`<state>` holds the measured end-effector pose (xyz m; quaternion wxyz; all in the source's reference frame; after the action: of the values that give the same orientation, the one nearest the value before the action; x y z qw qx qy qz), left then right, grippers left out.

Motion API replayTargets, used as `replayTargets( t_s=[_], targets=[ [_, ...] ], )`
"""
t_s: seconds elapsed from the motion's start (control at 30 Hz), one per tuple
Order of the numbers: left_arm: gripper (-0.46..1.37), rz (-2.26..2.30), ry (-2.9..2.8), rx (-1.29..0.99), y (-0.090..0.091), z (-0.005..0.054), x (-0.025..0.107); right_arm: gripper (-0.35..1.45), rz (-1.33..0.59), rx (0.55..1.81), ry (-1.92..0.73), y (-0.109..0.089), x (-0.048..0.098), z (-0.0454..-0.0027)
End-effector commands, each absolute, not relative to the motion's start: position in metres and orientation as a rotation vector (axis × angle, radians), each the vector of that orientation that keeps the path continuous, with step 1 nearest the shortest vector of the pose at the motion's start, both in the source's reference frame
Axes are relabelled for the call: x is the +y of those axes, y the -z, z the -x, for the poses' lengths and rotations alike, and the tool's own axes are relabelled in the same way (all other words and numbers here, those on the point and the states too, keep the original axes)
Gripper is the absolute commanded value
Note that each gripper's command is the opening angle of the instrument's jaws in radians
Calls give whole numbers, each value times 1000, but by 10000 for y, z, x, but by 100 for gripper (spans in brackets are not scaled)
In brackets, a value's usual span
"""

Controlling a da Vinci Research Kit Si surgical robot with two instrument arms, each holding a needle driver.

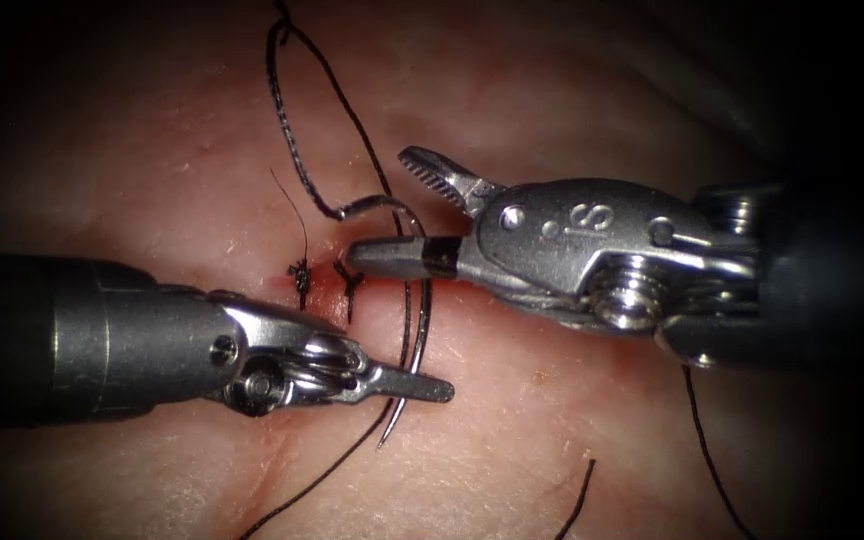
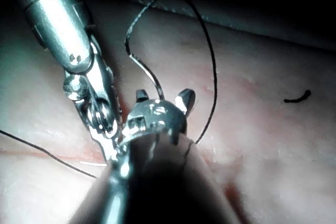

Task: Wound Closure
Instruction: Pass the needle from the left to the right gripper.

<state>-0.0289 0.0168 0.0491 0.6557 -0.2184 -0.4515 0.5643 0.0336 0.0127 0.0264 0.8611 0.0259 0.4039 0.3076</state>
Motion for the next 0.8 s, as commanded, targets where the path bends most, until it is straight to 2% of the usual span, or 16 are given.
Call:
replayTargets(
  t_s=[0.03,0.13,0.17,0.23,0.27,0.3,0.33,0.7,0.77,0.8],
  targets=[
    [-35,497,-1278,-1025,-491,289,168,77,-53,848,-645,-265,126,-335],
    [-35,497,-1278,-1025,-491,289,168,61,-58,847,-648,-264,125,-335],
    [-35,497,-1278,-1025,-491,289,168,45,-62,852,-645,-264,124,-334],
    [-35,497,-1278,-1025,-491,289,168,25,-65,850,-643,-263,124,-333],
    [-35,497,-1278,-1025,-491,289,168,10,-68,846,-641,-263,123,-333],
    [-35,497,-1278,-1025,-491,289,168,-16,-71,842,-638,-263,123,-333],
    [-35,497,-1278,-1025,-491,289,168,-34,-77,835,-635,-263,122,-332],
    [-35,541,-1305,-1048,-490,287,166,-35,-97,814,-617,-264,119,-321],
    [54,598,-1266,-1082,-490,287,166,-35,-97,814,-617,-264,120,-321],
    [87,630,-1243,-1087,-490,287,166,-35,-97,814,-617,-264,120,-321]
  ],
)
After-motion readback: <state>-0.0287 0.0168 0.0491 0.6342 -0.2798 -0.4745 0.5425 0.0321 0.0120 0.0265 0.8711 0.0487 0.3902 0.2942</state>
